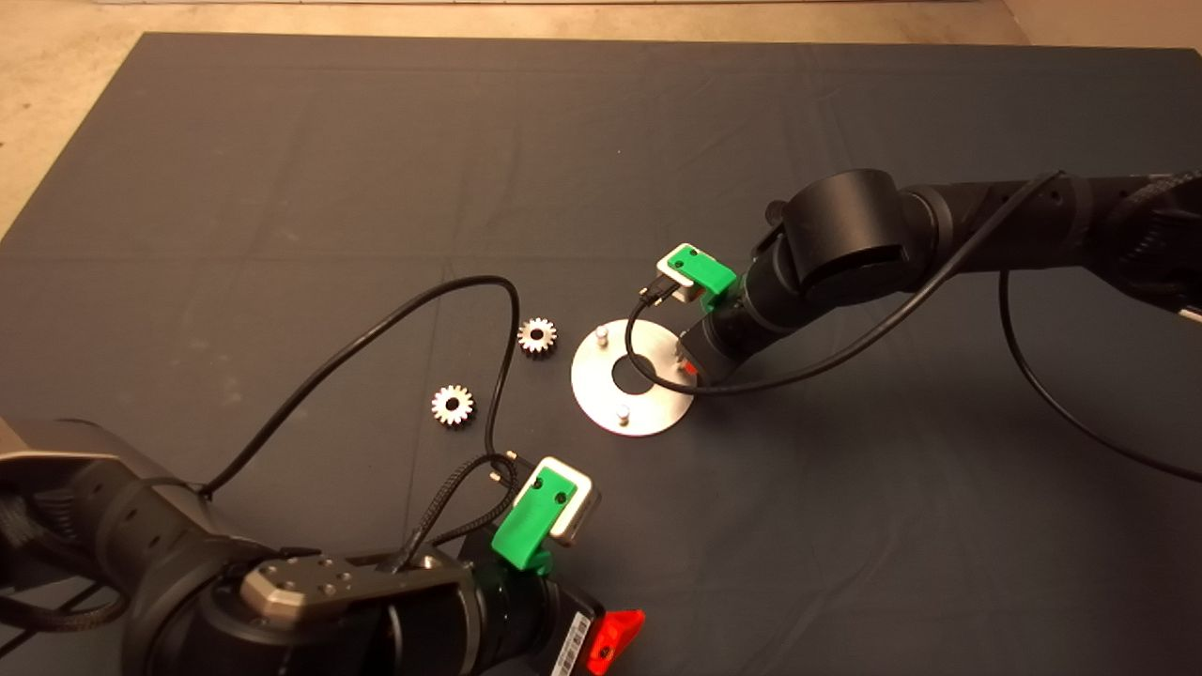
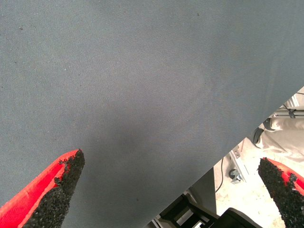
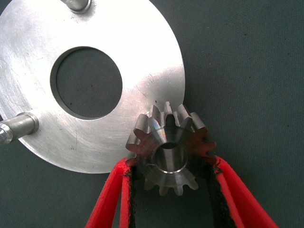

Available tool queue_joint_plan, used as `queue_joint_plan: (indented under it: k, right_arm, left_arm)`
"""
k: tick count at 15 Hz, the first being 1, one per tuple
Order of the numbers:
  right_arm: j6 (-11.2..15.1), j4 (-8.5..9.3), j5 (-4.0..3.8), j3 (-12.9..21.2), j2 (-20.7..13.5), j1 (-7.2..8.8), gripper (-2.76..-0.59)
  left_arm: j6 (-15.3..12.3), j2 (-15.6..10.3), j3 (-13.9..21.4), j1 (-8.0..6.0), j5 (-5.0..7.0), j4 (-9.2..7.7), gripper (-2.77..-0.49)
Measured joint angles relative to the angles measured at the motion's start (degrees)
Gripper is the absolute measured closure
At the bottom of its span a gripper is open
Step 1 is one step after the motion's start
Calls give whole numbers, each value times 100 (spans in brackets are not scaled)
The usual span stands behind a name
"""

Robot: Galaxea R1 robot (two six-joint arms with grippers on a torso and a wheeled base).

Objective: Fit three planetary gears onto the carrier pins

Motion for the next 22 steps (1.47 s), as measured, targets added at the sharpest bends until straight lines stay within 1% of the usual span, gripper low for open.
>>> queue_joint_plan:
  k: [2,4,7,19,20,22]
  right_arm:
    - [0,-1,5,-22,0,9,-81]
    - [0,-1,4,-23,0,9,-81]
    - [0,-1,6,-26,0,9,-81]
    - [0,11,6,-26,-1,9,-81]
    - [0,18,22,-26,-2,9,-81]
    - [0,44,130,-26,-5,7,-81]
  left_arm:
    - [-2,0,0,0,0,0,-264]
    - [-2,9,0,-28,2,4,-264]
    - [-2,13,0,-28,0,45,-264]
    - [-7,13,0,-28,0,69,-264]
    - [-7,13,0,-28,0,69,-264]
    - [-7,13,0,-28,0,72,-264]
